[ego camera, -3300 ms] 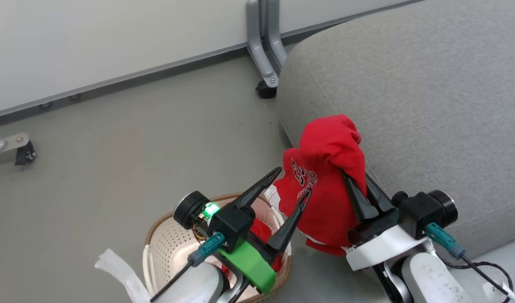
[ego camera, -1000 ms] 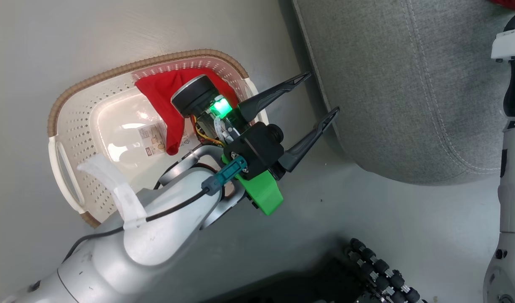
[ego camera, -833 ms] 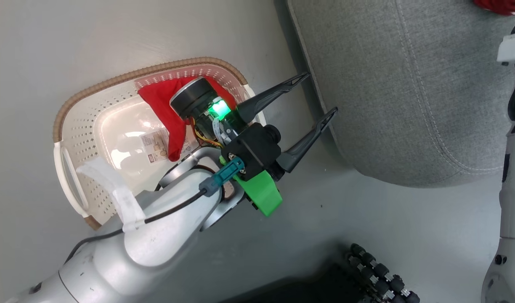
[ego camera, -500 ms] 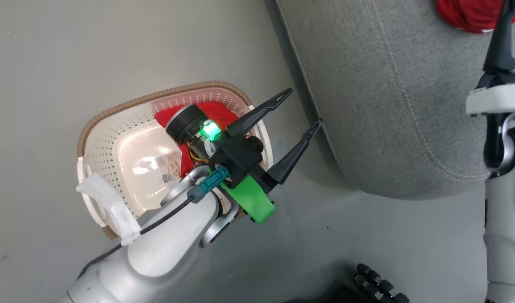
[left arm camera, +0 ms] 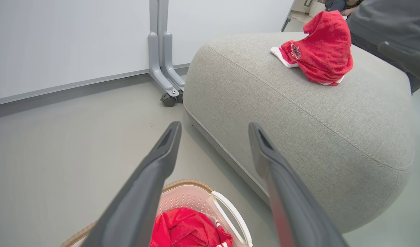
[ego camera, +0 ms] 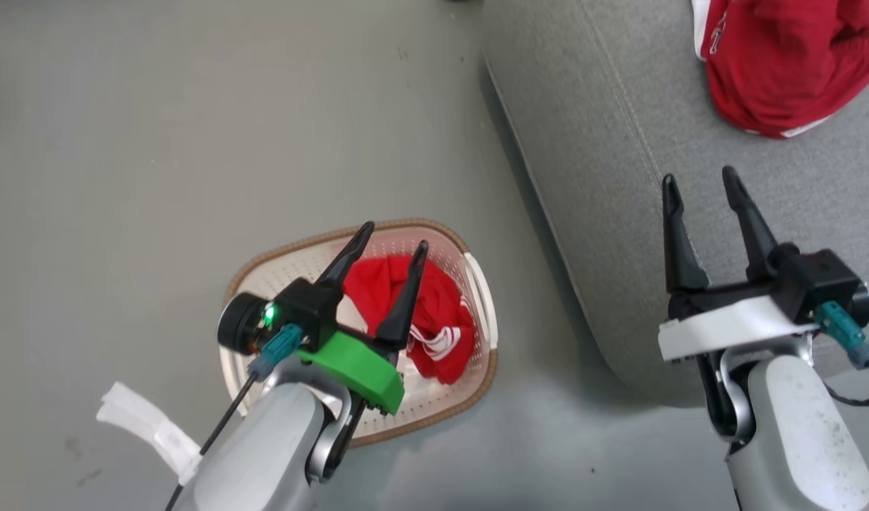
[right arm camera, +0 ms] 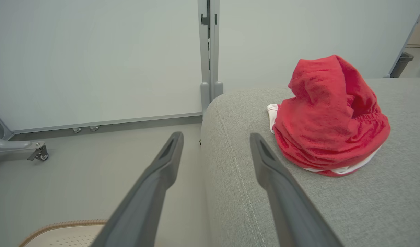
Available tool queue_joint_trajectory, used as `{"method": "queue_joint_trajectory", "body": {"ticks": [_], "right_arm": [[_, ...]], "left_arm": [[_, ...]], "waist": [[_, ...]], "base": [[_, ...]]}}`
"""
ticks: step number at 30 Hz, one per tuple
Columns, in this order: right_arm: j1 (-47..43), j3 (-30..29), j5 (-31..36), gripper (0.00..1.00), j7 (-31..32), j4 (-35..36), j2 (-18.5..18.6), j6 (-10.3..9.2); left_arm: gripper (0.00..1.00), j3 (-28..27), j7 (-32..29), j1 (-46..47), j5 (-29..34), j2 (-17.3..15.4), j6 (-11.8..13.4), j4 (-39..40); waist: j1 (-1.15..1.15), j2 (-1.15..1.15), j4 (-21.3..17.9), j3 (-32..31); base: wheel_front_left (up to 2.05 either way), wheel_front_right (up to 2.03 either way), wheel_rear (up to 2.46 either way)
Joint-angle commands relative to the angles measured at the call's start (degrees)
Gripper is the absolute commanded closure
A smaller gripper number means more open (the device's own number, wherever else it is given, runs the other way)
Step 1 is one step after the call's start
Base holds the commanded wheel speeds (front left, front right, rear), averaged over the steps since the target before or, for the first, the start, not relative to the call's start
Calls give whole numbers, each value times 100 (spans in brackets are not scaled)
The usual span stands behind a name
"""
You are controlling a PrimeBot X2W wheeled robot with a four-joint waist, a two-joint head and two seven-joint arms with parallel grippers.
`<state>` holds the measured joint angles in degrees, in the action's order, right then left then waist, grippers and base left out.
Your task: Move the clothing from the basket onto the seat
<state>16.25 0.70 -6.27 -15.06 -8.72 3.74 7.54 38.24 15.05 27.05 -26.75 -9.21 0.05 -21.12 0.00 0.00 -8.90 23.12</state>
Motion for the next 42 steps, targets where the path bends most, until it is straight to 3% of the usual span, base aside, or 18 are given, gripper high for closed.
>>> {"method": "queue_joint_trajectory", "body": {"ticks": [1, 14, 21, 26, 35, 42], "right_arm": [[-171, 28, -33, 0, -17, 11, 16, -10], [-1145, 478, -138, 0, -18, 242, 32, -10], [-1592, 635, -142, 0, -18, 324, 61, -10], [-1856, 751, -112, 0, -18, 361, 78, -10], [-2150, 758, -86, 0, -18, 265, 25, -10], [-2110, 701, -101, 0, -18, 241, -10, -10]], "left_arm": [[0, -163, 15, -213, 69, 71, 16, 21], [0, -2144, 8, -1947, 964, 461, 80, 470], [0, -2858, 7, -2663, 1483, 600, 4, 1104], [0, -2984, 7, -3012, 1737, 628, -48, 1385], [0, -2952, 7, -3471, 1717, 629, 291, 1657], [0, -2896, 7, -3527, 1699, 629, 351, 1612]], "waist": [[0, 0, 390, -648], [0, 0, 722, -1896], [0, 0, 787, -2212], [0, 0, 807, -2354], [0, 0, 798, -2568], [0, 0, 775, -2625]], "base": [[0, 0, 0], [0, 0, 0], [0, 0, 0], [0, 0, 0], [0, 0, 0], [0, 0, 0]]}}
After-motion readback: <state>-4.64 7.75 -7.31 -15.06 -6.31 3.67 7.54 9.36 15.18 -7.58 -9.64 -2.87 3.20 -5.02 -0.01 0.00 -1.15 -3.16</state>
